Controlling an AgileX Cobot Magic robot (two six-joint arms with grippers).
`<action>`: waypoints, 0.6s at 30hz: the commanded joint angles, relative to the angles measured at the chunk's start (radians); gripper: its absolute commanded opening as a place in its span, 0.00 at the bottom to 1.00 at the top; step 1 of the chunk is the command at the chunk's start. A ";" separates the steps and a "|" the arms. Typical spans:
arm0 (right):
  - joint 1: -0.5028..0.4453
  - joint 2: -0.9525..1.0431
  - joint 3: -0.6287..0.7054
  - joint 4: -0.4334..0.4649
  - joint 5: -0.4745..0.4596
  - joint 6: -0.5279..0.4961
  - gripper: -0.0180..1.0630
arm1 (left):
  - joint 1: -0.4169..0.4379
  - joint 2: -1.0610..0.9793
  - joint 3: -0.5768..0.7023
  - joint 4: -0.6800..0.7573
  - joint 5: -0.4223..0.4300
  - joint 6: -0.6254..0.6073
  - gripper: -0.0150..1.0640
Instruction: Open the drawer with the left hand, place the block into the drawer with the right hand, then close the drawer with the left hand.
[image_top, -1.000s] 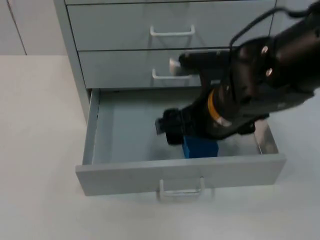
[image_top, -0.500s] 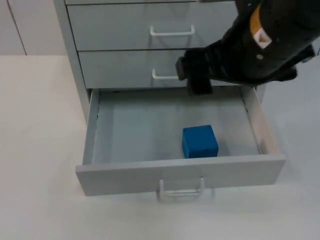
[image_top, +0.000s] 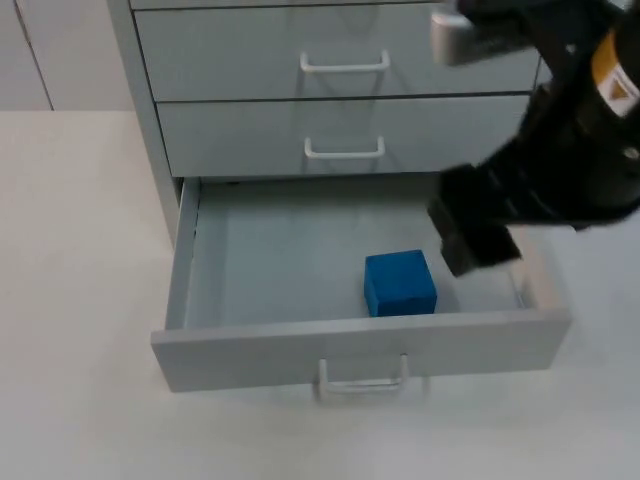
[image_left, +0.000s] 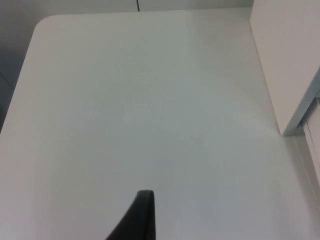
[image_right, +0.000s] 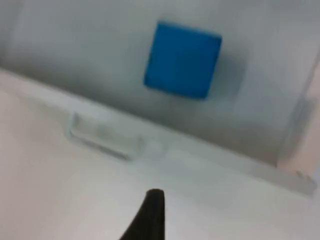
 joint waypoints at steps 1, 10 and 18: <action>0.000 -0.038 0.035 0.003 0.005 -0.017 0.79 | 0.003 -0.006 0.003 -0.007 -0.013 -0.001 0.99; -0.174 -0.203 0.156 0.070 0.005 -0.120 0.79 | 0.003 -0.006 0.003 -0.007 -0.013 -0.001 0.99; -0.416 -0.296 0.178 0.203 0.015 -0.326 0.79 | 0.003 -0.006 0.003 -0.009 -0.013 -0.001 0.99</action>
